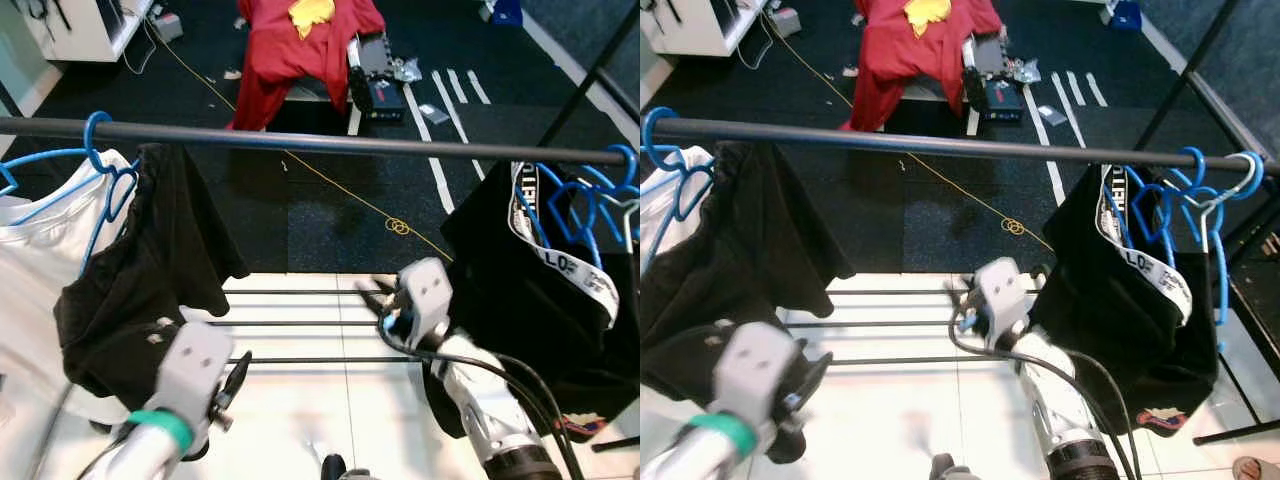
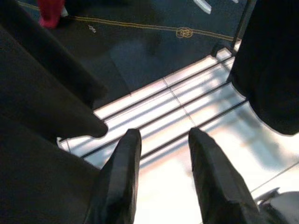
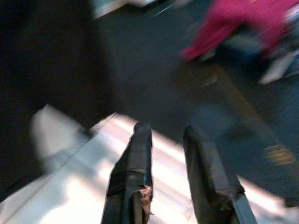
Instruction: Hang hanger
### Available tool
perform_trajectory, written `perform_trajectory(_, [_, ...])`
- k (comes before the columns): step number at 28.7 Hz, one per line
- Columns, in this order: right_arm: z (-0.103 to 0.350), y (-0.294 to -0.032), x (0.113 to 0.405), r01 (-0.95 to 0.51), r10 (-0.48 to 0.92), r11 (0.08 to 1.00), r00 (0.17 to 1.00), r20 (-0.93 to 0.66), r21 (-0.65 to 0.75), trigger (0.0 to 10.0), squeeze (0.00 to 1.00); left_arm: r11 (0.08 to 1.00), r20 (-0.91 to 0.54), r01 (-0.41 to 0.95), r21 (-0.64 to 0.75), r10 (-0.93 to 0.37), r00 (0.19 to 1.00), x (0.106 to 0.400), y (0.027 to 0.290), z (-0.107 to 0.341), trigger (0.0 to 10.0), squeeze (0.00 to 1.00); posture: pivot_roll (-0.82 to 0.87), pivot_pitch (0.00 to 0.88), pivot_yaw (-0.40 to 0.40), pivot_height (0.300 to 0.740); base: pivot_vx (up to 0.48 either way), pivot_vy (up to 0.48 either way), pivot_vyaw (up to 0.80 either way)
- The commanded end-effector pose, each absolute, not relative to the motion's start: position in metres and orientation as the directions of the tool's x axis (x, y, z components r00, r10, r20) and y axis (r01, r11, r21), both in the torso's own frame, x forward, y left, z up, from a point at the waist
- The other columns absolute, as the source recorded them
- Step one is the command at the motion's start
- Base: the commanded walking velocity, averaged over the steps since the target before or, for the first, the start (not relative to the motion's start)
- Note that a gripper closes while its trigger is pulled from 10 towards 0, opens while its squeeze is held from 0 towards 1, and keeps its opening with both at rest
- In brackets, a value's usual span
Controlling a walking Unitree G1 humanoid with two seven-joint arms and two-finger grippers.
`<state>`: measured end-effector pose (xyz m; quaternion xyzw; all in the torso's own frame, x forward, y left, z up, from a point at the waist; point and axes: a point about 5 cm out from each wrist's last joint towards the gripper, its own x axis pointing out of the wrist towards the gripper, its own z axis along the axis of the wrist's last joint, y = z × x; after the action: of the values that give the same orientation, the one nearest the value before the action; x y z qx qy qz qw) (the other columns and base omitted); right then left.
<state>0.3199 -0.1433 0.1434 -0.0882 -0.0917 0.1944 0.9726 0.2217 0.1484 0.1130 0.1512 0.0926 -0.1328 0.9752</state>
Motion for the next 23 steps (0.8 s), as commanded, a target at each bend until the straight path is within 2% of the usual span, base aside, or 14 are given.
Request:
perform_trajectory(1, [0.169,-0.158,0.309,-0.124,0.208,0.947,0.940,0.270,-0.297,10.0,0.00,0.911,-0.228,0.275,0.308,-0.211,0.951,0.235,0.142,0.101,10.0,0.00,-0.03,0.138,0.019,0.740,0.000,0.000,0.00])
perform_trajectory(2, [0.169,-0.158,0.309,-0.124,0.208,0.947,0.940,0.270,-0.297,10.0,0.00,0.911,-0.228,0.275,0.308,-0.211,0.951,0.235,0.142,0.101,10.0,0.00,-0.03,0.138,0.019,0.740,0.000,0.000,0.00])
perform_trajectory(4, [0.203,-0.168,0.297,0.033,0.102,0.945,0.917,0.386,-0.326,10.0,0.00,0.902,-0.201,0.289,0.320,-0.234,0.951,0.246,0.138,0.110,10.0,0.00,-0.08,0.140,0.047,0.740,0.000,0.000,0.00])
perform_trajectory(7, [0.218,-0.183,0.285,0.149,-0.012,0.945,0.905,0.425,-0.291,10.0,0.00,0.881,-0.182,0.313,0.354,-0.264,0.947,0.253,0.136,0.114,10.0,0.00,-0.10,0.147,0.061,0.740,0.000,0.000,0.00])
perform_trajectory(11, [0.216,-0.186,0.279,0.175,-0.044,0.944,0.906,0.421,-0.278,10.0,0.00,0.876,-0.179,0.318,0.362,-0.270,0.946,0.255,0.136,0.114,10.0,0.00,-0.10,0.148,0.064,0.740,0.000,0.000,0.00])
perform_trajectory(12, [0.212,-0.195,0.260,0.249,-0.110,0.925,0.899,0.423,-0.289,10.0,0.48,0.863,-0.161,0.325,0.386,-0.284,0.945,0.261,0.133,0.113,10.0,0.00,-0.12,0.164,0.088,0.740,0.000,0.000,0.00])
perform_trajectory(14, [0.209,-0.199,0.250,0.287,-0.139,0.908,0.893,0.427,-0.305,10.0,0.48,0.855,-0.155,0.331,0.398,-0.293,0.943,0.263,0.132,0.112,10.0,0.00,-0.12,0.164,0.088,0.740,0.000,0.000,0.00])
perform_trajectory(15, [0.205,-0.214,0.241,0.361,-0.213,0.876,0.884,0.417,-0.319,10.0,1.00,0.845,-0.153,0.346,0.407,-0.310,0.938,0.265,0.130,0.112,10.0,0.00,-0.13,0.172,0.095,0.740,0.000,0.000,0.00])
perform_trajectory(17, [0.202,-0.224,0.234,0.409,-0.262,0.851,0.874,0.409,-0.329,10.0,1.00,0.839,-0.153,0.356,0.412,-0.321,0.935,0.266,0.128,0.112,10.0,0.00,-0.13,0.172,0.095,0.740,0.000,0.000,0.00])
perform_trajectory(20, [0.189,-0.270,0.225,0.573,-0.484,0.754,0.815,0.318,-0.321,10.0,1.00,0.831,-0.143,0.367,0.417,-0.339,0.930,0.272,0.124,0.112,10.0,0.00,-0.14,0.175,0.102,0.740,0.000,0.000,0.00])
perform_trajectory(23, [0.187,-0.284,0.235,0.563,-0.500,0.768,0.825,0.263,-0.304,10.0,1.00,0.828,-0.136,0.373,0.419,-0.349,0.927,0.275,0.122,0.114,10.0,0.00,-0.14,0.178,0.117,0.740,0.000,0.000,0.00])
